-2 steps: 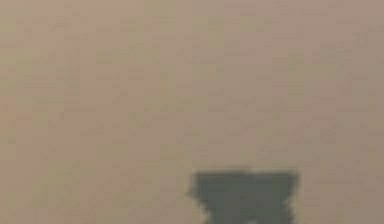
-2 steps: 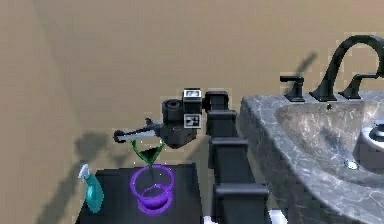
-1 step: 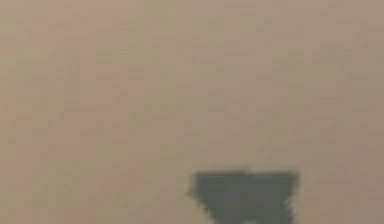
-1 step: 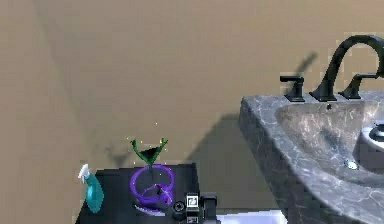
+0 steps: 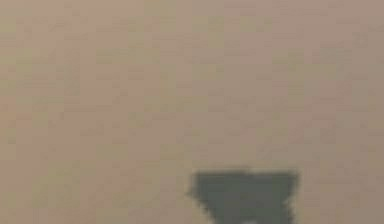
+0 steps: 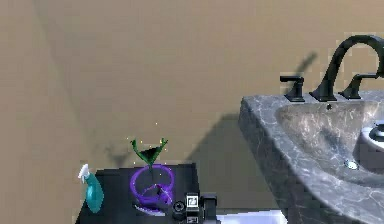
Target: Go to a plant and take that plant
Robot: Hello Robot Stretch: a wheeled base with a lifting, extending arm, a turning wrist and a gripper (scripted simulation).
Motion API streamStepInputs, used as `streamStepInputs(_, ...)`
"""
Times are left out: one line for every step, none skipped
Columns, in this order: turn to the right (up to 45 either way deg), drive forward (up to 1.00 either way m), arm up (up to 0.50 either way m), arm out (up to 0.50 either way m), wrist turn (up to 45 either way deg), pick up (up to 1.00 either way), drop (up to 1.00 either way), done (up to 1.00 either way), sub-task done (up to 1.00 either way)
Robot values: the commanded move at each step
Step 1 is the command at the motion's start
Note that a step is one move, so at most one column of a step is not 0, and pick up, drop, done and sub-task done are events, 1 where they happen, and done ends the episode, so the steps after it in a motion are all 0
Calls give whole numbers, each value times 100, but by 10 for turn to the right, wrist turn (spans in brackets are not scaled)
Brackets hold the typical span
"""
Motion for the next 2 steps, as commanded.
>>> streamStepInputs(0,0,10,0,0,0,0,0,0)
streamStepInputs(0,0,0,0,0,0,0,100,0)
